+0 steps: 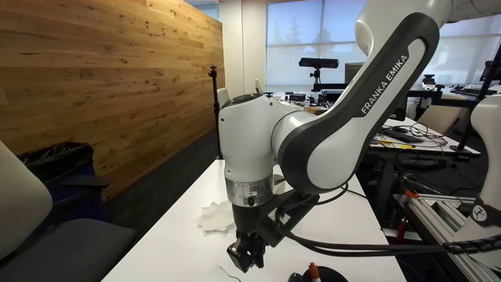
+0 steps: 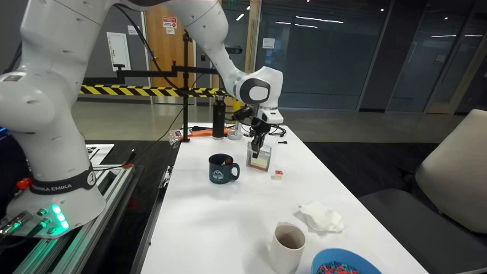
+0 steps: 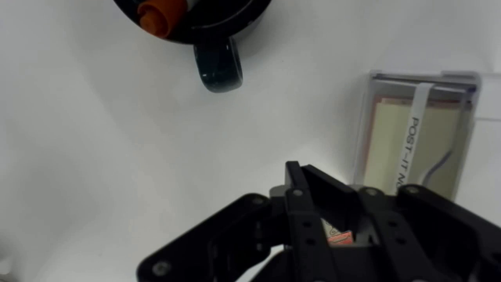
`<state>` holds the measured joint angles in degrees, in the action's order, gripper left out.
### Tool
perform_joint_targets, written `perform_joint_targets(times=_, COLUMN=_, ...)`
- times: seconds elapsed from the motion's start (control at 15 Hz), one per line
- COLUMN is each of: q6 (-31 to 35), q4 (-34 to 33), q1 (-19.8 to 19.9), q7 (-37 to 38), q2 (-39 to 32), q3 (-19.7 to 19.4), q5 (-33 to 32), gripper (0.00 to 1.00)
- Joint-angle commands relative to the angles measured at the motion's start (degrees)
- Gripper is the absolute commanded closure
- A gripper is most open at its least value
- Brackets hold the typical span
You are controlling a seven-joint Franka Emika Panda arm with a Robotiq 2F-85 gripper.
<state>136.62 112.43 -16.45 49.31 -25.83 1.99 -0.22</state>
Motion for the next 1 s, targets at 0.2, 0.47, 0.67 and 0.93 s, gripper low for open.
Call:
perform_joint_targets(times=0.2, q6=-0.2, q4=1.5, q1=0.6, q7=0.8, q2=2.3, q3=-0.3, q5=0.7, gripper=0.99)
perform_joint_targets(times=0.47, q6=0.0, q4=1.3, q1=0.8, q7=0.8, q2=2.7, q3=-0.2, q5=0.7, gripper=0.99)
perform_joint_targets(times=0.67, q6=0.3, q4=1.3, q1=0.7, q7=0.8, q2=3.2, q3=0.0, q5=0.8, gripper=0.68)
perform_joint_targets(times=0.93, q6=0.4, q4=1.3, q1=0.8, q7=1.2, q2=3.8, q3=0.0, q5=0.9, gripper=0.41)
